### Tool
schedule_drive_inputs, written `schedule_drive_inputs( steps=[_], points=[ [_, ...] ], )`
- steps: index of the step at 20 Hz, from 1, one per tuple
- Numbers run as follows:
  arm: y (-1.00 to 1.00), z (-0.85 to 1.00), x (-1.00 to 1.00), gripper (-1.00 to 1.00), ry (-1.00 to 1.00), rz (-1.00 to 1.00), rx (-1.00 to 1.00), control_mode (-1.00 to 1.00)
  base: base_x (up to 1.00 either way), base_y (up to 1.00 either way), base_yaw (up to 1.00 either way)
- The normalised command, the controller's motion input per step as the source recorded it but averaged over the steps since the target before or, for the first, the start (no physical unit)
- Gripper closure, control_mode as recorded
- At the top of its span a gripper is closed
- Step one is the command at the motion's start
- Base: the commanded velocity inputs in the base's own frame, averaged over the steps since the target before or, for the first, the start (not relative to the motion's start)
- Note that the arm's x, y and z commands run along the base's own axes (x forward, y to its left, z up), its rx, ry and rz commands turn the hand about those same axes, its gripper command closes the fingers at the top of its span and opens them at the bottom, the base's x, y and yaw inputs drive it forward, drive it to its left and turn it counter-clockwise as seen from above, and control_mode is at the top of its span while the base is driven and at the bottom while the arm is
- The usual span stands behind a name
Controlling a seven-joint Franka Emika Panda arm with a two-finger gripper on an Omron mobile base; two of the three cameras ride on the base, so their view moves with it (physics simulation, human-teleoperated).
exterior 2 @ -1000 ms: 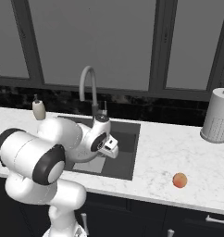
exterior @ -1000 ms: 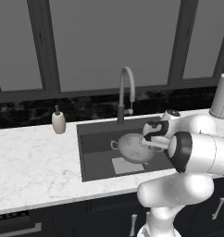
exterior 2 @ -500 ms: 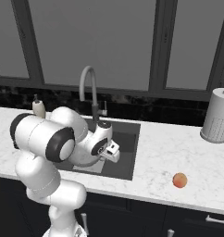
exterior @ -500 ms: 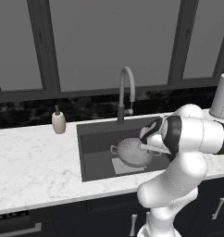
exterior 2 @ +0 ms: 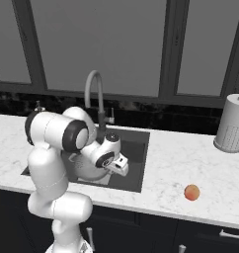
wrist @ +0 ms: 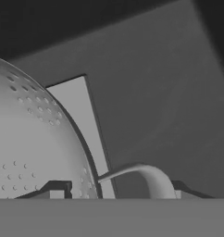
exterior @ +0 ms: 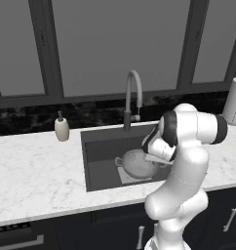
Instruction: Put the colander in the sink, put the peach in the colander, and turn on the sink faucet and pour water over the colander.
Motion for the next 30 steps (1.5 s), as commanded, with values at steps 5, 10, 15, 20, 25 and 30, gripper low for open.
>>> schedule_drive_inputs(
  steps=[5, 10, 15, 20, 25, 30],
  points=[
    [0.0, -0.21, 0.48, 1.0, 0.01, 0.0, 0.0, -1.0, 0.0, 0.0, 0.0],
    [0.0, -0.28, 0.43, 1.0, 0.01, 0.0, 0.0, -1.0, 0.0, 0.0, 0.0],
    [0.0, -0.35, 0.27, 1.0, 0.02, 0.0, 0.0, -1.0, 0.0, 0.0, 0.0],
    [0.0, -0.26, 0.04, 1.0, 0.0, 0.0, 0.0, -1.0, 0.0, 0.0, 0.0],
    [0.02, -0.02, -0.01, 1.0, 0.0, 0.0, 0.0, -1.0, 0.0, 0.0, 0.0],
    [0.02, 0.0, 0.0, 1.0, -0.01, 0.0, 0.0, -1.0, 0.0, 0.0, 0.0]
  ],
)
